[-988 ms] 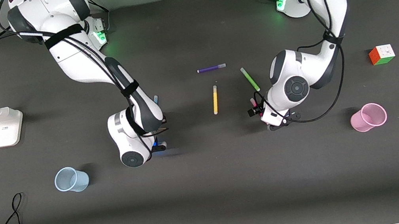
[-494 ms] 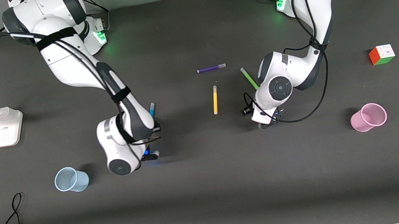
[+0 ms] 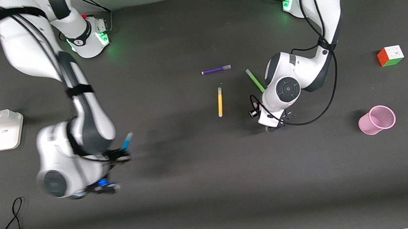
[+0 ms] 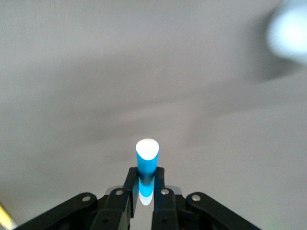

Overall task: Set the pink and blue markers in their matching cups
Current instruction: 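Carry the blue marker to the blue cup while the left gripper carries pink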

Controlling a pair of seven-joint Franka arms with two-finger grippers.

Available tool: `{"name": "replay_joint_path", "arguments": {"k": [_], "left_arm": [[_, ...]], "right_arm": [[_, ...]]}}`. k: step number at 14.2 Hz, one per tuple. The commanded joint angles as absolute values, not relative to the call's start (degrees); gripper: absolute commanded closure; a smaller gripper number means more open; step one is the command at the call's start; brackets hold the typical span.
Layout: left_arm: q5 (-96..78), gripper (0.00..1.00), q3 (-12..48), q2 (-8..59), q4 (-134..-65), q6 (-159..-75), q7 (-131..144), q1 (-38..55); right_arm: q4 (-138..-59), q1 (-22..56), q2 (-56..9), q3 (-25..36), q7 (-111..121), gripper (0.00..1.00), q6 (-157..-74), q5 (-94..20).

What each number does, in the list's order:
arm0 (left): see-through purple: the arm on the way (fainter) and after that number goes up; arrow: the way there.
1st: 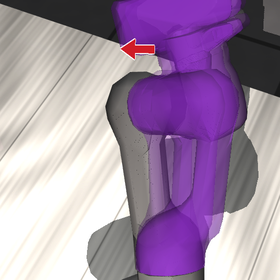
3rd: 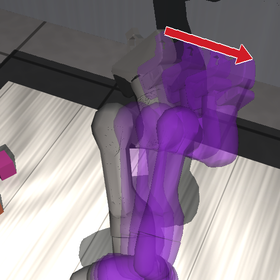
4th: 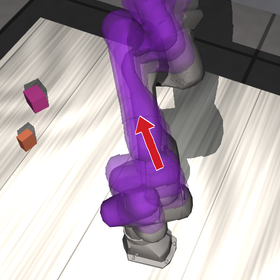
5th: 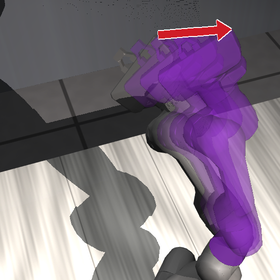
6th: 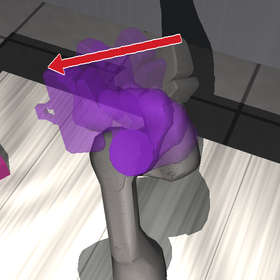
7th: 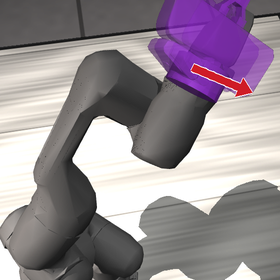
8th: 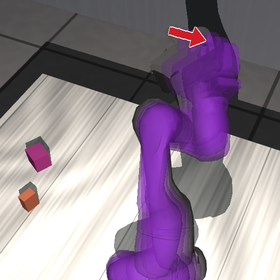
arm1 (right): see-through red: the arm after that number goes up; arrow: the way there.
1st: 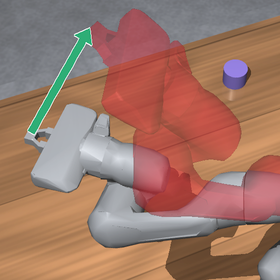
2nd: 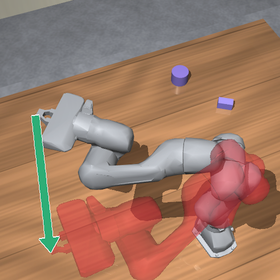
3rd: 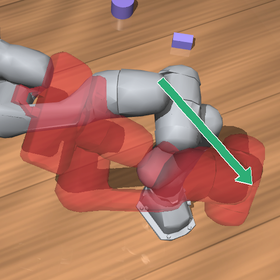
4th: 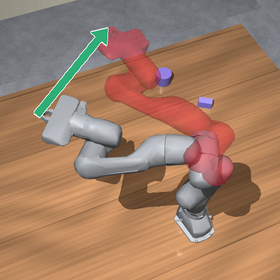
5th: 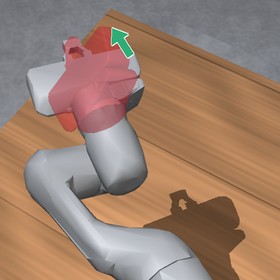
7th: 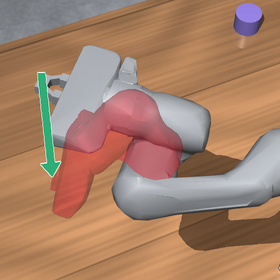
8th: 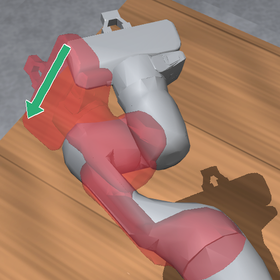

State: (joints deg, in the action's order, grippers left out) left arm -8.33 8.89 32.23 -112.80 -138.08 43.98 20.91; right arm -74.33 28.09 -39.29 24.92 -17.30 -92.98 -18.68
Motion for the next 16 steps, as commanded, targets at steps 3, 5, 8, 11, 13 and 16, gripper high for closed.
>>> {"name": "replay_joint_path", "arguments": {"k": [3,5,8,11,13,16], "left_arm": [[-6.59,1.0,8.0,28.75,-113.47,-137.55,43.86,20.74],[-4.93,1.0,7.91,26.12,-113.29,-135.54,43.68,19.43],[1.66,1.0,8.0,21.9,-110.93,-125.9,38.97,15.05],[1.93,1.0,8.0,16.8,-109.25,-116.75,22.82,9.33],[2.9,1.0,7.91,14.16,-107.85,-113.04,12.18,5.56],[7.55,1.0,8.0,12.13,-107.49,-112.23,0.3,2.55]], "right_arm": [[-70.22,27.25,-37.79,36.46,-17.06,1.0,-97.0,-13.36],[-72.23,25.41,-38.4,36.56,-16.96,1.0,-104.21,-13.19],[-78.46,25.4,-38.15,36.74,-16.7,1.0,-112.92,-13.01],[-85.23,27.24,-37.09,36.91,-16.26,1.0,-118.81,-12.75],[-90.15,29.44,-36.48,37.96,-16.17,1.0,-123.2,-10.73],[-96.13,30.15,-34.55,37.97,-14.86,1.0,-128.21,-10.55]]}}
